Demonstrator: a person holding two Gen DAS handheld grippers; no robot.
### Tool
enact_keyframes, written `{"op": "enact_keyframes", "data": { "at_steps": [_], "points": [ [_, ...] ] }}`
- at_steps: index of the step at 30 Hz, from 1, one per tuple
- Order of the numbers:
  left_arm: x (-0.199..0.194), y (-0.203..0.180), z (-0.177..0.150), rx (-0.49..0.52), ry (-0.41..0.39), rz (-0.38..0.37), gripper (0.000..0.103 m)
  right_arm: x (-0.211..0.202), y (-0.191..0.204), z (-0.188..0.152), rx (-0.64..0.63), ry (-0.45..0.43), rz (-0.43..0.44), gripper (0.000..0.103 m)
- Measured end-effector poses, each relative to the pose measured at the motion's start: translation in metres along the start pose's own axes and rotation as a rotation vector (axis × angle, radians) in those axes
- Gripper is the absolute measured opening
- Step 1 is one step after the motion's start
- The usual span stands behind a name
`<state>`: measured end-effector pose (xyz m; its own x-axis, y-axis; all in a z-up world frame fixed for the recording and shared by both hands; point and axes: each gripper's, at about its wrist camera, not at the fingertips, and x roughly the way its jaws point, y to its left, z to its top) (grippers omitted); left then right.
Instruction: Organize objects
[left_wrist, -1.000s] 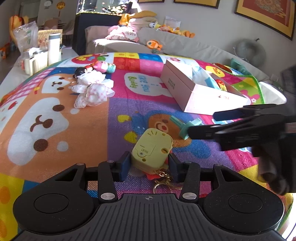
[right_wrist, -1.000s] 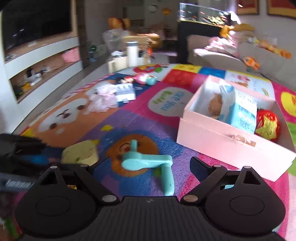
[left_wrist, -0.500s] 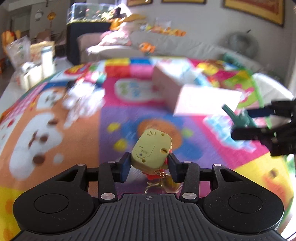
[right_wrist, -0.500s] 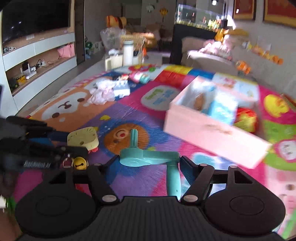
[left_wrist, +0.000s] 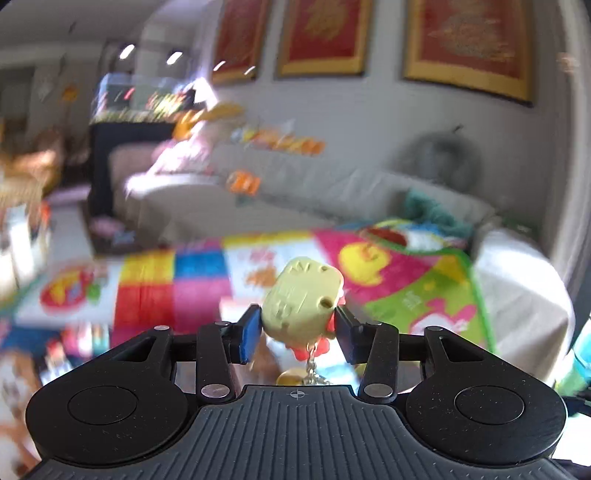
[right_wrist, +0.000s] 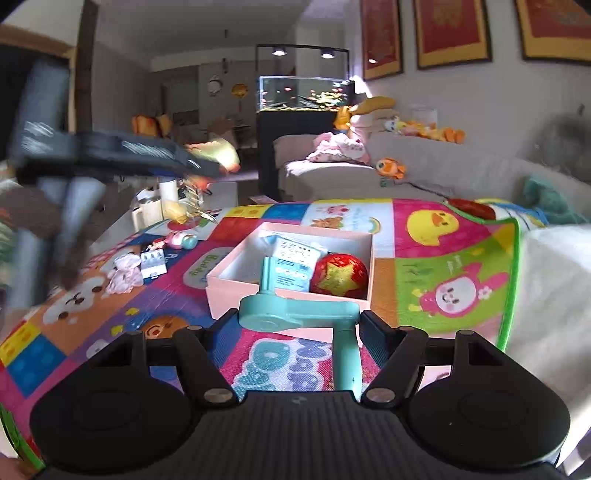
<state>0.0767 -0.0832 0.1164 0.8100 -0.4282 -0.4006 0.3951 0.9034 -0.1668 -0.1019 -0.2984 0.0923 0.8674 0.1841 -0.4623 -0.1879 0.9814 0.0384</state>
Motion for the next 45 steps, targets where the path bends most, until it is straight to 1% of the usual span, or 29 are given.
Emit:
{"op": "enact_keyframes", "data": {
  "at_steps": [1, 2, 4, 7, 9, 11, 13, 15, 18, 21, 23, 24, 25, 26, 28, 30, 31, 33, 34, 35, 36, 38, 39, 40, 41, 42, 43, 44, 45],
  "points": [
    [0.003, 0.006, -0.007, -0.046, -0.001, -0.004, 0.044, 0.000, -0.002, -0.001, 0.008, 0.000, -0.003, 0.070],
    [0.003, 0.014, -0.013, -0.090, -0.009, -0.025, 0.044, 0.000, -0.004, -0.002, 0.012, -0.003, -0.004, 0.070],
    [-0.002, 0.024, -0.021, -0.131, -0.016, -0.050, 0.044, 0.002, -0.008, -0.003, 0.020, -0.001, -0.006, 0.070],
    [-0.016, 0.041, -0.032, -0.139, 0.007, -0.025, 0.044, 0.016, -0.010, 0.002, 0.031, 0.025, -0.027, 0.070],
    [-0.028, 0.051, -0.044, -0.142, 0.037, -0.034, 0.044, 0.025, -0.011, 0.008, 0.038, 0.025, -0.034, 0.070],
    [-0.042, 0.060, -0.062, -0.144, 0.067, -0.037, 0.044, 0.037, -0.014, 0.018, 0.055, 0.027, -0.022, 0.070],
    [-0.054, 0.065, -0.081, -0.135, 0.080, -0.026, 0.044, 0.057, -0.020, 0.034, 0.092, 0.045, -0.008, 0.070],
    [-0.063, 0.070, -0.098, -0.116, 0.079, 0.005, 0.044, 0.083, -0.025, 0.051, 0.139, 0.070, -0.007, 0.070],
    [-0.073, 0.082, -0.116, -0.140, 0.088, 0.034, 0.042, 0.129, -0.030, 0.077, 0.191, 0.095, -0.038, 0.070],
    [-0.079, 0.094, -0.125, -0.173, 0.094, 0.031, 0.042, 0.176, -0.029, 0.102, 0.189, 0.111, -0.093, 0.070],
    [-0.081, 0.099, -0.129, -0.182, 0.102, 0.037, 0.042, 0.205, -0.030, 0.115, 0.181, 0.131, -0.076, 0.070],
    [-0.083, 0.102, -0.130, -0.187, 0.101, 0.037, 0.042, 0.215, -0.031, 0.119, 0.188, 0.136, -0.092, 0.073],
    [-0.085, 0.106, -0.131, -0.192, 0.096, 0.034, 0.042, 0.223, -0.032, 0.123, 0.203, 0.142, -0.124, 0.079],
    [-0.088, 0.108, -0.132, -0.196, 0.089, 0.034, 0.042, 0.228, -0.033, 0.126, 0.216, 0.142, -0.135, 0.081],
    [-0.092, 0.116, -0.134, -0.205, 0.076, 0.042, 0.042, 0.228, -0.032, 0.128, 0.219, 0.134, -0.115, 0.081],
    [-0.094, 0.126, -0.133, -0.234, 0.060, 0.061, 0.042, 0.224, -0.027, 0.128, 0.213, 0.127, -0.112, 0.085],
    [-0.095, 0.131, -0.131, -0.254, 0.041, 0.071, 0.042, 0.222, -0.024, 0.127, 0.211, 0.130, -0.110, 0.085],
    [-0.100, 0.144, -0.121, -0.305, -0.027, 0.122, 0.042, 0.222, -0.012, 0.128, 0.206, 0.148, -0.092, 0.085],
    [-0.102, 0.152, -0.115, -0.341, -0.064, 0.170, 0.042, 0.223, -0.003, 0.129, 0.200, 0.158, -0.072, 0.085],
    [-0.103, 0.162, -0.108, -0.389, -0.099, 0.235, 0.042, 0.226, 0.008, 0.130, 0.190, 0.168, -0.048, 0.085],
    [-0.102, 0.173, -0.103, -0.432, -0.125, 0.292, 0.040, 0.229, 0.021, 0.132, 0.179, 0.178, -0.022, 0.085],
    [-0.094, 0.195, -0.094, -0.484, -0.179, 0.377, 0.039, 0.241, 0.051, 0.136, 0.170, 0.205, 0.047, 0.086],
    [-0.088, 0.205, -0.092, -0.503, -0.201, 0.411, 0.037, 0.250, 0.067, 0.137, 0.171, 0.223, 0.083, 0.087],
    [-0.082, 0.215, -0.091, -0.535, -0.201, 0.430, 0.030, 0.260, 0.084, 0.139, 0.170, 0.243, 0.115, 0.088],
    [-0.077, 0.223, -0.092, -0.578, -0.191, 0.426, 0.029, 0.271, 0.102, 0.139, 0.158, 0.265, 0.138, 0.088],
    [-0.074, 0.229, -0.097, -0.622, -0.186, 0.402, 0.029, 0.283, 0.121, 0.139, 0.137, 0.284, 0.148, 0.089],
    [-0.073, 0.233, -0.103, -0.635, -0.189, 0.373, 0.029, 0.295, 0.140, 0.138, 0.115, 0.301, 0.153, 0.091],
    [-0.070, 0.233, -0.109, -0.618, -0.188, 0.363, 0.029, 0.308, 0.158, 0.137, 0.090, 0.320, 0.160, 0.091],
    [-0.065, 0.233, -0.115, -0.608, -0.165, 0.374, 0.029, 0.320, 0.176, 0.135, 0.060, 0.333, 0.162, 0.092]
  ]
}}
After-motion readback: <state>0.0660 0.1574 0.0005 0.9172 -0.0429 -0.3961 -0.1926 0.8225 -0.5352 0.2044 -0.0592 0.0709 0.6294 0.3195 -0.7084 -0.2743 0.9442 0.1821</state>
